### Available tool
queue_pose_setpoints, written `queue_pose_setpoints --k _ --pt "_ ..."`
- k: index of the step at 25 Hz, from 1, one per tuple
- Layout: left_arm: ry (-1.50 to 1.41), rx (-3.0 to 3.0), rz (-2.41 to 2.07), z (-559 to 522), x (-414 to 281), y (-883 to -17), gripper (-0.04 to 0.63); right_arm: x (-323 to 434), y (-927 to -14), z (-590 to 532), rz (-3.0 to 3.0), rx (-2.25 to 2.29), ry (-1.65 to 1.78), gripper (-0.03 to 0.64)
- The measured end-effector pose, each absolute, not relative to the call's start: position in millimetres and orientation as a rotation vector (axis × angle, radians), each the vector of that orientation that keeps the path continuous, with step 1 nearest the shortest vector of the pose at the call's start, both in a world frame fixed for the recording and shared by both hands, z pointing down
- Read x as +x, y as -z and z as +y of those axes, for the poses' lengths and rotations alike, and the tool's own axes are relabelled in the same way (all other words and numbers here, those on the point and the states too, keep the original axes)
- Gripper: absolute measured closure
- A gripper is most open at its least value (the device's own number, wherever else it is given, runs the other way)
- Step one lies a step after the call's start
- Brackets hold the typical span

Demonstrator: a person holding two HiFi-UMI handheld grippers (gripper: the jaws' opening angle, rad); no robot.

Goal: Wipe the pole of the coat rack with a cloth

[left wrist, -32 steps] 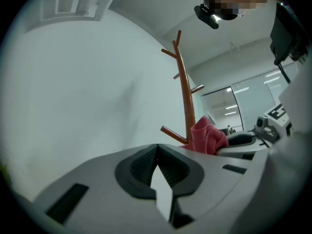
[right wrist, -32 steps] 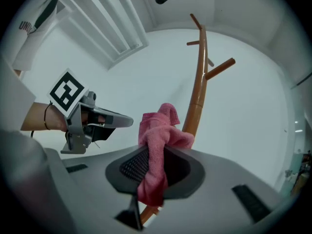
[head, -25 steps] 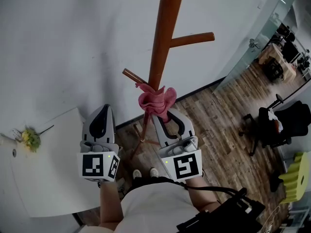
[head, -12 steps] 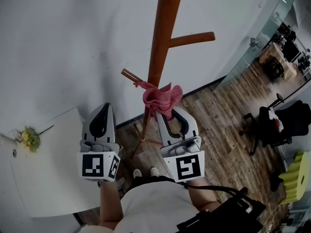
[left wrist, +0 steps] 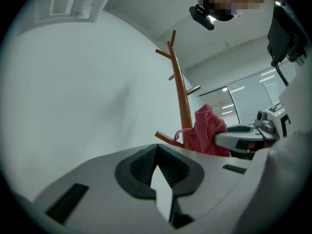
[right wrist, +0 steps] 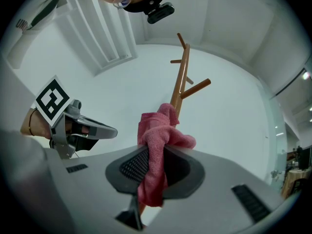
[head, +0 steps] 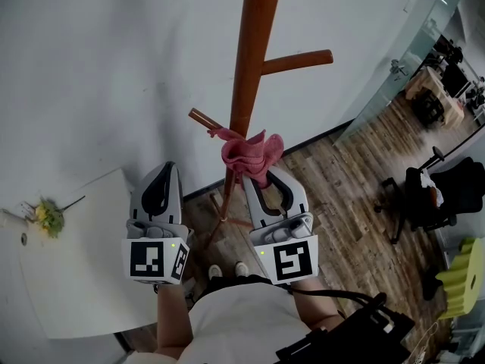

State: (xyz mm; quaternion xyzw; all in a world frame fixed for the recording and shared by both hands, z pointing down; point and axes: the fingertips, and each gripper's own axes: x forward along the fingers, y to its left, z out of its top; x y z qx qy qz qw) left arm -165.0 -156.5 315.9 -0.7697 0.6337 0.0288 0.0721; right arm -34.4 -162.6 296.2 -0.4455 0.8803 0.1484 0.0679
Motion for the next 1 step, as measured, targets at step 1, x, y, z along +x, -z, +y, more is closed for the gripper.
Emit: queue_pose_setpoints --k 1 --pt "-0.086 -2.315 1.904 -156.6 -164.1 -316.2 0.583 -33.9 -296.3 -162.7 2.652 -1.342 -0.445 0.537"
